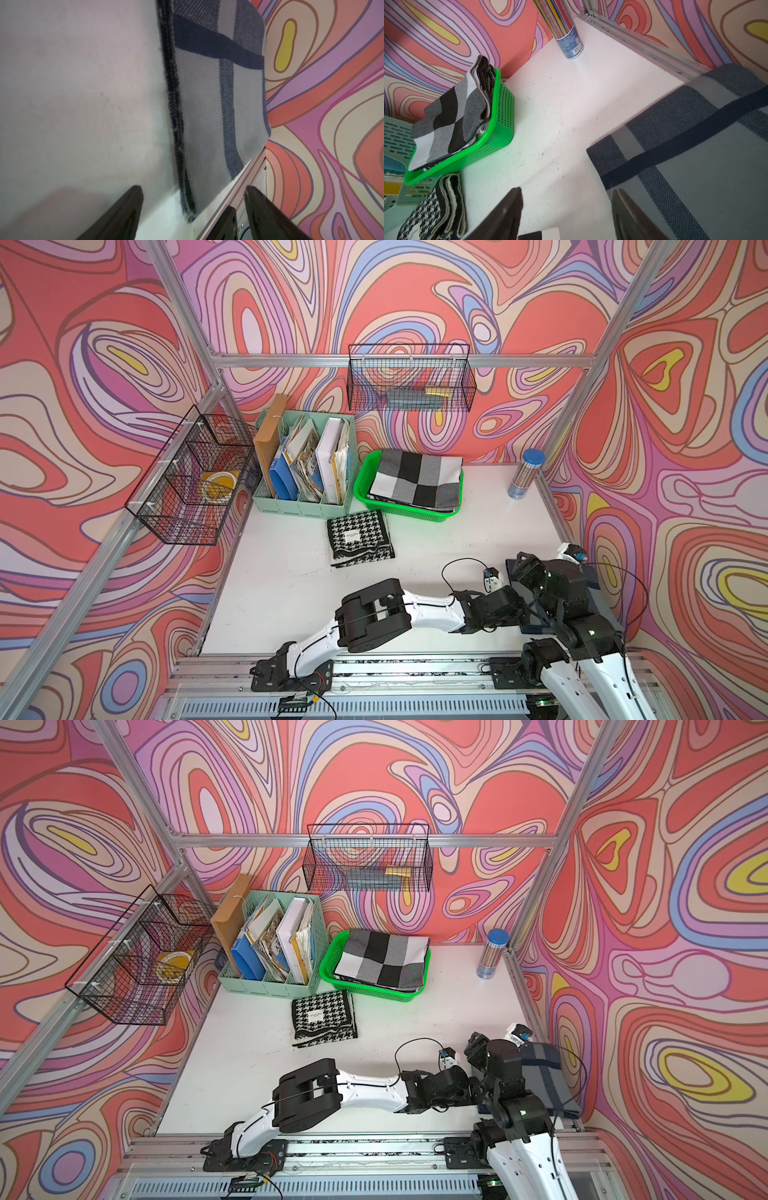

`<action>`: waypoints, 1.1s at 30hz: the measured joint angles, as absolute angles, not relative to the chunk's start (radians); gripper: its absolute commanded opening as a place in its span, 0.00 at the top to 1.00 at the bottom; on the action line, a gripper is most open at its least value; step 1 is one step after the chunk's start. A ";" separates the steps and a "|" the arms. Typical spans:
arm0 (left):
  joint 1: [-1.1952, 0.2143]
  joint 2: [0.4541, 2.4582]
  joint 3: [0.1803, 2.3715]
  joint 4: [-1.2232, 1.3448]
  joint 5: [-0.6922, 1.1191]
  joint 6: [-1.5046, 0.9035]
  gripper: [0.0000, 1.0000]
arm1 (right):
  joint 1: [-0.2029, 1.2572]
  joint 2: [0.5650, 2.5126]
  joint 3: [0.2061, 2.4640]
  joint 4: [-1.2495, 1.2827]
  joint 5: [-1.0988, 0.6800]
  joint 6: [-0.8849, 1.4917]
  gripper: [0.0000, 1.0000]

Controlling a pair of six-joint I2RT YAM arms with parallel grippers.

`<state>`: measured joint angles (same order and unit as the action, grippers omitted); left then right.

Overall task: Put the folded scarf in the basket
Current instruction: Move the scarf to the center of the board.

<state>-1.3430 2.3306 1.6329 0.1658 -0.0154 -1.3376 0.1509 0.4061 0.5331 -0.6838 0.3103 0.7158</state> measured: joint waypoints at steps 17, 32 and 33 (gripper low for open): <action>-1.326 2.446 1.721 0.215 -0.015 -1.398 1.00 | 0.151 0.313 0.574 -0.782 0.434 0.796 0.32; -1.242 1.874 0.942 0.224 -0.110 -1.275 1.00 | 0.151 0.463 0.579 -0.769 0.410 0.783 0.32; -1.239 1.836 0.907 0.208 -0.115 -1.271 1.00 | 0.151 0.483 0.579 -0.767 0.403 0.782 0.32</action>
<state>-1.2392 1.8359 0.9066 0.2081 -0.1146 -1.2713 0.1509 0.4831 0.5785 -0.7670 0.4026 0.7818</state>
